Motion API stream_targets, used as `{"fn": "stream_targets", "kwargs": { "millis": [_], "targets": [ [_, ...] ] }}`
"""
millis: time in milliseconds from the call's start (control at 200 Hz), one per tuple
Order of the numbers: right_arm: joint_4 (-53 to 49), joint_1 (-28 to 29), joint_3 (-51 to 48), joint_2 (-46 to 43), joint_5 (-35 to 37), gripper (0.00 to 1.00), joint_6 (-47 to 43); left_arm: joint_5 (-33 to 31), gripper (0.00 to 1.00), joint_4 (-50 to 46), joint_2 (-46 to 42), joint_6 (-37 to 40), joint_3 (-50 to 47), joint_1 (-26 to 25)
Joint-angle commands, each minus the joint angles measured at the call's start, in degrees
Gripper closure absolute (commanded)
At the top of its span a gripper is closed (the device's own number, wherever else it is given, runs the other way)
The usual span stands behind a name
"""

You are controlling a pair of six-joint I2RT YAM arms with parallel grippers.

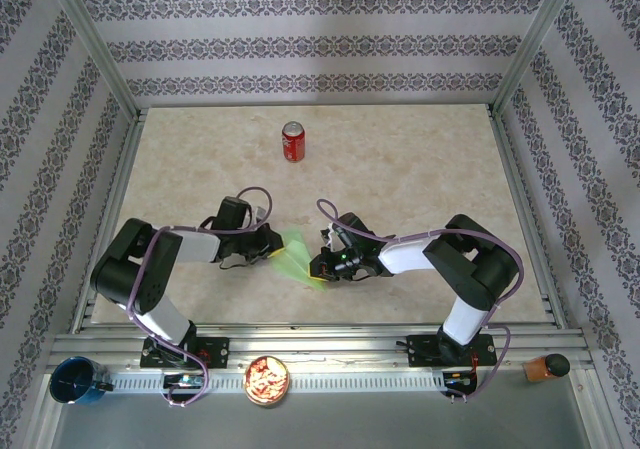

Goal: Fold a paper plane with a square sheet of paper (pick it up from the middle)
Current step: Fourth fold the wing at the center of the table.

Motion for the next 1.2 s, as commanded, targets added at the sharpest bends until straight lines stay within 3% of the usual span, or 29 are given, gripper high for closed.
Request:
{"fn": "stream_targets", "kwargs": {
  "millis": [0, 360, 650, 884, 1029, 1199],
  "targets": [
    [-7.21, -0.39, -2.96, 1.81, 2.73, 1.00, -1.02, -1.44, 0.91, -3.80, 1.47, 3.57, 1.44, 3.26],
    [-7.26, -0.39, -3.14, 1.46, 2.32, 1.00, -1.17, -2.78, 0.88, -11.15, 2.09, 5.53, 7.80, 7.41],
    [-7.88, -0.35, -2.79, 0.68, 2.60, 1.00, -1.19, -5.96, 0.88, -19.06, -5.96, 8.64, 10.60, 7.18],
    [-6.50, -0.37, -1.96, -0.94, 2.48, 1.00, 0.12, -9.64, 0.88, -18.68, -11.82, 6.42, 10.03, -2.00],
    [-6.54, -0.39, -0.43, -2.53, 1.68, 1.00, 0.23, -8.47, 0.89, -14.79, -7.96, 5.79, 9.20, -7.06],
    [-7.14, -0.28, 0.91, -4.74, 1.84, 1.00, 0.75, -5.87, 0.90, -10.74, -1.78, 6.17, 8.24, -7.70]
  ]
}}
